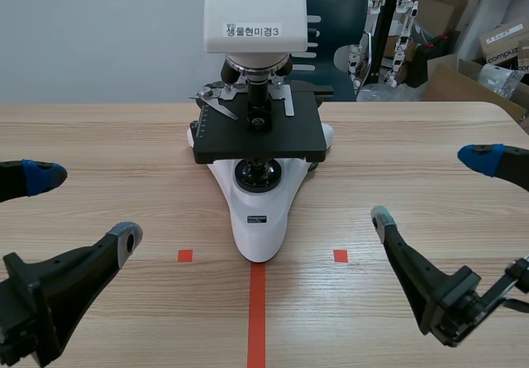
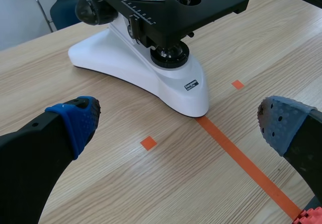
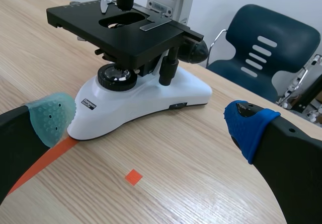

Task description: Point at the stage knob

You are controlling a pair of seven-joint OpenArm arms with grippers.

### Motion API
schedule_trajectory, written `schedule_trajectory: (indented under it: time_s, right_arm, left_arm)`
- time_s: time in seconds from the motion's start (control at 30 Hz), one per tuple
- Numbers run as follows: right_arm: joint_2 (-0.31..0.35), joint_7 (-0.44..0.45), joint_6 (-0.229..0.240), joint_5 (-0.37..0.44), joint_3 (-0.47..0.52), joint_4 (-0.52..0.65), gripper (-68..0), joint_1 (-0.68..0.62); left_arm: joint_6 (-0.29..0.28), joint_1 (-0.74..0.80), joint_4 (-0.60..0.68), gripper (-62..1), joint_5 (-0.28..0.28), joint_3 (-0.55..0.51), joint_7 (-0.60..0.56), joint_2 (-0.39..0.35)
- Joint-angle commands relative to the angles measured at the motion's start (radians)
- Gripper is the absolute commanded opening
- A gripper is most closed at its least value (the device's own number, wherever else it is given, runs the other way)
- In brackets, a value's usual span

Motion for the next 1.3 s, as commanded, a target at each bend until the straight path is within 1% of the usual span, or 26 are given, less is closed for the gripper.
schedule_trajectory:
  time_s: [0.0, 0.13, 0.23, 0.53, 1.27]
  right_arm:
    - [-0.001, 0.031, 0.0, 0.028, 0.007, 0.014, 0.4, -0.013]
    - [-0.042, 0.031, -0.003, 0.029, 0.014, 0.014, 0.4, -0.028]
    - [-0.053, 0.028, -0.004, 0.029, 0.02, 0.014, 0.4, -0.029]
    - [-0.052, 0.028, -0.004, 0.029, 0.04, 0.014, 0.4, -0.029]
    - [-0.05, 0.021, -0.005, 0.029, 0.04, 0.014, 0.4, -0.029]
  left_arm:
    - [0.005, -0.003, 0.017, 1.4, -0.01, 0.006, -0.021, 0.003]
    - [0.005, -0.003, 0.017, 1.4, -0.01, 0.006, -0.021, 0.003]
    - [0.005, -0.003, 0.017, 1.4, -0.01, 0.006, -0.021, 0.003]
    - [0.005, -0.003, 0.017, 1.4, -0.01, 0.006, -0.021, 0.003]
    - [0.005, -0.003, 0.017, 1.4, -0.01, 0.006, -0.021, 0.003]
